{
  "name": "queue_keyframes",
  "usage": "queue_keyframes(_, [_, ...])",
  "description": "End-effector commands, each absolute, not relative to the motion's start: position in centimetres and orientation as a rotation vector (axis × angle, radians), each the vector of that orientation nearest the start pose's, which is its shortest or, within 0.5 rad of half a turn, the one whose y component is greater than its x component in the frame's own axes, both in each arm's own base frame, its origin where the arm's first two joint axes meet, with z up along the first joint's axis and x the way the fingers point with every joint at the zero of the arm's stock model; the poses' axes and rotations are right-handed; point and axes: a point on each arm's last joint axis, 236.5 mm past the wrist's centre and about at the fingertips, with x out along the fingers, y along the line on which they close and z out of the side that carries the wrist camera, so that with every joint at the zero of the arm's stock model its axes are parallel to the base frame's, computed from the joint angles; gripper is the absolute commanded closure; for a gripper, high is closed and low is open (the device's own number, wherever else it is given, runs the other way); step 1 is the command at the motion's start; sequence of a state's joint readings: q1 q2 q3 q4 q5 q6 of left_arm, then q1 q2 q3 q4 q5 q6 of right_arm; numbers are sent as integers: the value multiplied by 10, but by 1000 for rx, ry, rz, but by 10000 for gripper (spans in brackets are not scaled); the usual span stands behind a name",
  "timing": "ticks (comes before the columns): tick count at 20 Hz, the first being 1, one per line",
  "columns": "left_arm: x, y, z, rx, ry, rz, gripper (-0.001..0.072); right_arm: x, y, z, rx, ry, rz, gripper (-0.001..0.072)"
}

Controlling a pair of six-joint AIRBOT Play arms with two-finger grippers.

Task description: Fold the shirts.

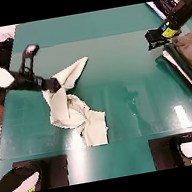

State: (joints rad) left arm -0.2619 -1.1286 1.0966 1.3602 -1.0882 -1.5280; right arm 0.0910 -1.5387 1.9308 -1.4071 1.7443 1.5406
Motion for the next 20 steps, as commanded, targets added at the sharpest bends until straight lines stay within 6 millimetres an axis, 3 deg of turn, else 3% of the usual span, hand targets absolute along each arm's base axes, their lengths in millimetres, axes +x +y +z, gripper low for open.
queue_keyframes(1, [335,-101,-4,55,1242,-212,115,401,75,135,-4,1375,254,692])
queue_keyframes(3, [333,-100,-19,24,1240,-189,115,399,75,135,-5,1382,255,692])
queue_keyframes(6, [340,-102,-20,-8,1206,-174,117,396,74,134,-6,1397,256,692])
queue_keyframes(7, [340,-102,-20,-7,1203,-174,224,394,74,134,-7,1406,257,692])
queue_keyframes(8, [341,-102,-20,-7,1203,-175,464,391,74,134,-8,1416,258,692])
queue_keyframes(9, [342,-102,-19,-8,1195,-176,661,389,75,134,-5,1425,260,692])
queue_keyframes(11, [353,-105,-11,-18,1144,-181,683,383,94,135,11,1433,327,692])
queue_keyframes(13, [367,-109,23,-24,1087,-192,683,370,139,140,48,1439,484,692])
queue_keyframes(14, [375,-111,51,-23,1035,-204,683,360,162,138,52,1445,554,692])
queue_keyframes(17, [387,-115,141,35,862,-263,683,320,203,102,-74,1504,639,692])
queue_keyframes(19, [382,-114,184,69,793,-288,683,291,229,72,-115,1541,688,686])
queue_keyframes(20, [379,-114,197,70,776,-290,683,274,243,56,-126,1558,720,540])
